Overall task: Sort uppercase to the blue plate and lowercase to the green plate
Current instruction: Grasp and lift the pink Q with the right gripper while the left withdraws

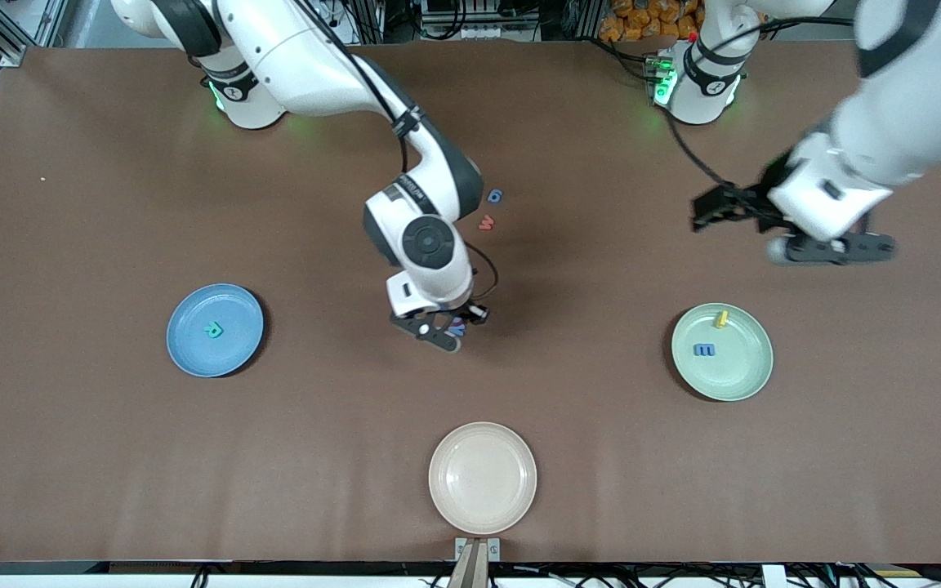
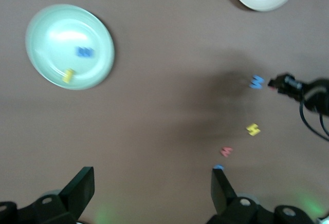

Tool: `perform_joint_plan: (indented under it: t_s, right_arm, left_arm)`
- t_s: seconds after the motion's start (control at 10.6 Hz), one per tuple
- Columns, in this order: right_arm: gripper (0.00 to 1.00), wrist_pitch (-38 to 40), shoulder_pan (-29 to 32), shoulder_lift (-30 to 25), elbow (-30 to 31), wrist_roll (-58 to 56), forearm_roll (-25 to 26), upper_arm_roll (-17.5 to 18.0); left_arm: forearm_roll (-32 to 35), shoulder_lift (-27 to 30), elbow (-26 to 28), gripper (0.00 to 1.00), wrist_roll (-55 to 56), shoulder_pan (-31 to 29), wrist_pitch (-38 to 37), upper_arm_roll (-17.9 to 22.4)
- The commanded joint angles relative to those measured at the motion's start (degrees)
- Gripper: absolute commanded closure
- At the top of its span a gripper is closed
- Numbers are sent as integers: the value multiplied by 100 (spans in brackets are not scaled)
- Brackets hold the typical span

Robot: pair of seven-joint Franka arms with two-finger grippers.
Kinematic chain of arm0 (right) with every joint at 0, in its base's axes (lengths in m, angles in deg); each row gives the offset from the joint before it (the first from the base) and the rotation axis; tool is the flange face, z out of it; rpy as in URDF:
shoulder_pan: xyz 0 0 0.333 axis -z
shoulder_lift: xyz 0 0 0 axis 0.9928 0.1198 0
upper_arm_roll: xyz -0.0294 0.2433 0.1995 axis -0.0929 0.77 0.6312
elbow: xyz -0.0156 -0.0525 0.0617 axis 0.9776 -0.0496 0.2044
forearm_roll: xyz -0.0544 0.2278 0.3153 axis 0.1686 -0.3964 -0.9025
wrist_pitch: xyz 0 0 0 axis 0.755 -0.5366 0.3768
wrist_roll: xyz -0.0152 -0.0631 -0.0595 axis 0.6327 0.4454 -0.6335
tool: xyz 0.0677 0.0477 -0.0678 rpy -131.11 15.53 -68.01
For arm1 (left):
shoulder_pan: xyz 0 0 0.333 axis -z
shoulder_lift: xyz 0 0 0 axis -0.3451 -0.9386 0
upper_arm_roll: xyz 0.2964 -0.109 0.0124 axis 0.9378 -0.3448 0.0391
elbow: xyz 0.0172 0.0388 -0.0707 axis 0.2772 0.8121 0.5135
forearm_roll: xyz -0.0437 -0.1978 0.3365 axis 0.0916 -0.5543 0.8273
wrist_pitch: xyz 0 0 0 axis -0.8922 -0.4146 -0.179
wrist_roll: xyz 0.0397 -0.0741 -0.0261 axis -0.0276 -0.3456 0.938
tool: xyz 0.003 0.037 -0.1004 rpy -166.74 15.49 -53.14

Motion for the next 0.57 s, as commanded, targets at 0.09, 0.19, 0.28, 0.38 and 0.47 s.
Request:
perform_joint_plan:
  t_s: [0.09,0.19,0.28,0.38,0.47]
  right_arm:
    - [100,-11,923,-876,1189,-1641,8,116]
    - [100,-11,1275,-1061,1427,-2246,8,229]
    - [100,-11,1644,-1237,1664,-2835,8,326]
    - [100,15,1873,-1387,1849,-3328,17,336]
    - [100,67,2154,-1501,1990,-3786,17,336]
  left_arm:
    - [500,-33,515,0,1511,239,386,-1298]
    - [686,-137,813,0,2057,284,815,-1746]
    - [696,-156,1146,0,2323,284,1220,-2037]
    - [697,-139,1593,0,2352,240,1703,-2328]
    - [697,-138,2076,0,2361,205,2299,-2618]
